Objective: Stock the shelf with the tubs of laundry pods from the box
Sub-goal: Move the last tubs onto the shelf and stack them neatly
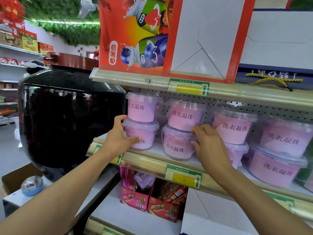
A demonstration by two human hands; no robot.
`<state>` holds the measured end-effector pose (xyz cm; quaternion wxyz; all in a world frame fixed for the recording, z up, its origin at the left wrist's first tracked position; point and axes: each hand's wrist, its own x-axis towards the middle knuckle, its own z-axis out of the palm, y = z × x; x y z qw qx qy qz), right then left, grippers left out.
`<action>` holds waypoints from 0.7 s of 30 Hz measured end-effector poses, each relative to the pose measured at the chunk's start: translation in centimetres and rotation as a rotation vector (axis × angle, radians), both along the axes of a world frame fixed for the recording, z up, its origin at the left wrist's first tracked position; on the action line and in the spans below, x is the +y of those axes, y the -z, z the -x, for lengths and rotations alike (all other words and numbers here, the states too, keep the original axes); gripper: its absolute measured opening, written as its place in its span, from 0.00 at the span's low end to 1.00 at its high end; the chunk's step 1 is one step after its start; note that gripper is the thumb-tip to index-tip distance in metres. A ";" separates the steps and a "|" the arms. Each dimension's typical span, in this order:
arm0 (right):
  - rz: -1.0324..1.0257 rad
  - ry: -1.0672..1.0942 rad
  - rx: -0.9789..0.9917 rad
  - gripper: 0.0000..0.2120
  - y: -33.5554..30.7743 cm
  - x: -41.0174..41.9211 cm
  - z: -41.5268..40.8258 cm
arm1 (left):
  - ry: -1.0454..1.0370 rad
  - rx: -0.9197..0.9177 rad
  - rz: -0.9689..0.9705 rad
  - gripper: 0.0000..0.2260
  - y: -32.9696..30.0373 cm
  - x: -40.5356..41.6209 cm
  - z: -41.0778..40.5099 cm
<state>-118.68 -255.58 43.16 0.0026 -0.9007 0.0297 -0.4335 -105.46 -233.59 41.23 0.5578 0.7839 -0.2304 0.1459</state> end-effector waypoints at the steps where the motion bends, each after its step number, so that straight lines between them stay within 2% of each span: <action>1: 0.001 -0.001 -0.006 0.18 0.0 0.0 0.0 | 0.000 0.000 -0.001 0.37 0.0 0.0 0.0; 15: 0.023 0.040 -0.013 0.17 0.9 0.1 -0.2 | 0.004 -0.003 -0.019 0.37 -0.1 -0.2 0.3; 21: 0.053 0.064 -0.001 0.23 0.9 -0.1 -0.1 | -0.007 0.006 -0.019 0.37 -0.2 -0.4 0.6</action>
